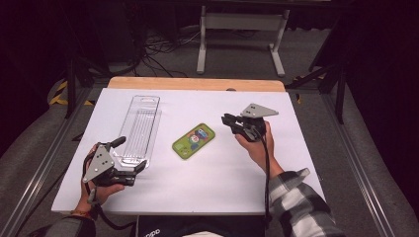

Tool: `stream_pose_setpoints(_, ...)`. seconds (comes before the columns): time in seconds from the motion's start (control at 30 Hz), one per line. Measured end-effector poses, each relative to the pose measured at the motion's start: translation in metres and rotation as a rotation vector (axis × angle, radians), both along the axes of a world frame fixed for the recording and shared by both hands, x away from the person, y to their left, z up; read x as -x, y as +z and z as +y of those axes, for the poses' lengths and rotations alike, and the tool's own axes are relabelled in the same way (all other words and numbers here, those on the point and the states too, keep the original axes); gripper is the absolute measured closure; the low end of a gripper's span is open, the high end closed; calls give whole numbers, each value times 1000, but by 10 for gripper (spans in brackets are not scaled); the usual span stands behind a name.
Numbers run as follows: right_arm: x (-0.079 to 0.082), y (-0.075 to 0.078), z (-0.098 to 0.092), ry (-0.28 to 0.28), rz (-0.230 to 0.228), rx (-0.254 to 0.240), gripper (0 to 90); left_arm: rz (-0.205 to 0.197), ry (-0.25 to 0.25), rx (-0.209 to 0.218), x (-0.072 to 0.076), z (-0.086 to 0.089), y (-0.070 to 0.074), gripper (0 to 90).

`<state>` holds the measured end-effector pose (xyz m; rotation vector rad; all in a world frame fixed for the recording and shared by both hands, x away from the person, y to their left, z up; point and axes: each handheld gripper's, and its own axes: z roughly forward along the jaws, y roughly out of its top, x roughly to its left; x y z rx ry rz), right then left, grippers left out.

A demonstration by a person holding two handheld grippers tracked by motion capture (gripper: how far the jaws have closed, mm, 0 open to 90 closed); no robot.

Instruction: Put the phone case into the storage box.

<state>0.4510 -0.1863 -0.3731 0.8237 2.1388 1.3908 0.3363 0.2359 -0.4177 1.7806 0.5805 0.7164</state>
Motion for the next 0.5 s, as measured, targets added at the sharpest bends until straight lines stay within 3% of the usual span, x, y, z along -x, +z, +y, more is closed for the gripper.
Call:
stream_pose_setpoints(0.07, -12, -2, 9, 16, 27, 10, 900, 3, 4, 3, -1, 0, -1, 42)
stream_pose_setpoints(0.13, -21, -6, 19, 27, 44, 31, 900, 10, -1, 22, -3, 1, 0, 44)
stream_pose_setpoints(0.27, -41, -19, 45, 42, 80, 133, 900, 7, 6, 10, -3, 2, 0, 45)
stream_pose_setpoints(0.5, -60, -33, 70, 47, 109, 184, 900, 6, 3, 4, -2, 3, -2, 46)
